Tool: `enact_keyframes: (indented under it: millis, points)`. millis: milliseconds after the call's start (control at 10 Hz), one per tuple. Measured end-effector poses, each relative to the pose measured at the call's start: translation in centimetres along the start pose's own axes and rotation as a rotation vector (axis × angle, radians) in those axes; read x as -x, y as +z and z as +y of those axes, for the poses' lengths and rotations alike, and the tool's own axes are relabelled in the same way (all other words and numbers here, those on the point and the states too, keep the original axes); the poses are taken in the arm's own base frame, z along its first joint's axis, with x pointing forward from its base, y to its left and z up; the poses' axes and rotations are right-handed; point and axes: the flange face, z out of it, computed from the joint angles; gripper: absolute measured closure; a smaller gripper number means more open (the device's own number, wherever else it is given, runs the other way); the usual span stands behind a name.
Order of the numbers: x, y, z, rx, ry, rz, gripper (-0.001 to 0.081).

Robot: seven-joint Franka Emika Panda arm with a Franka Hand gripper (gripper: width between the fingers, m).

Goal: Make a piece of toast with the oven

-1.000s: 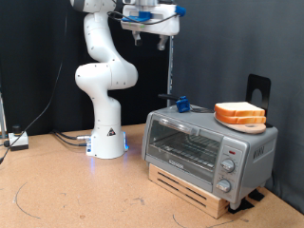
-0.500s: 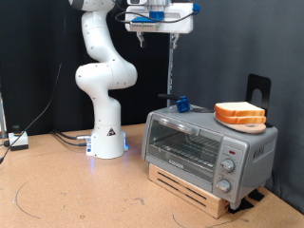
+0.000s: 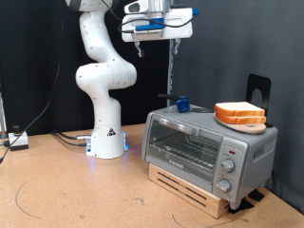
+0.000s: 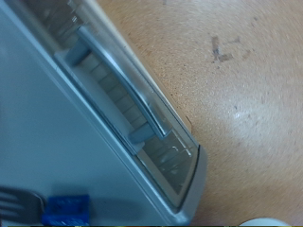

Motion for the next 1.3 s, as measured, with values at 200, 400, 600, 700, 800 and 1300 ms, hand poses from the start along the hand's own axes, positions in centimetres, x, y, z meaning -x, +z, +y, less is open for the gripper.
enact_keyframes:
  millis: [200, 400, 600, 700, 800, 1300]
  points:
    - [-1.1, 1.5, -0.1, -0.032, -0.233, 0.041, -0.0001]
    - [-1.2, 2.5, -0.3, -0.043, -0.294, 0.055, -0.0001]
    - [-0.9, 2.3, 0.0, -0.108, -0.366, -0.056, -0.0001]
    - [-0.9, 2.4, 0.5, -0.122, -0.426, -0.123, -0.0001]
    - [-1.0, 3.0, 0.8, -0.114, -0.495, -0.172, -0.0001]
    - [-1.5, 6.6, 0.0, -0.081, -0.514, -0.2, -0.0001]
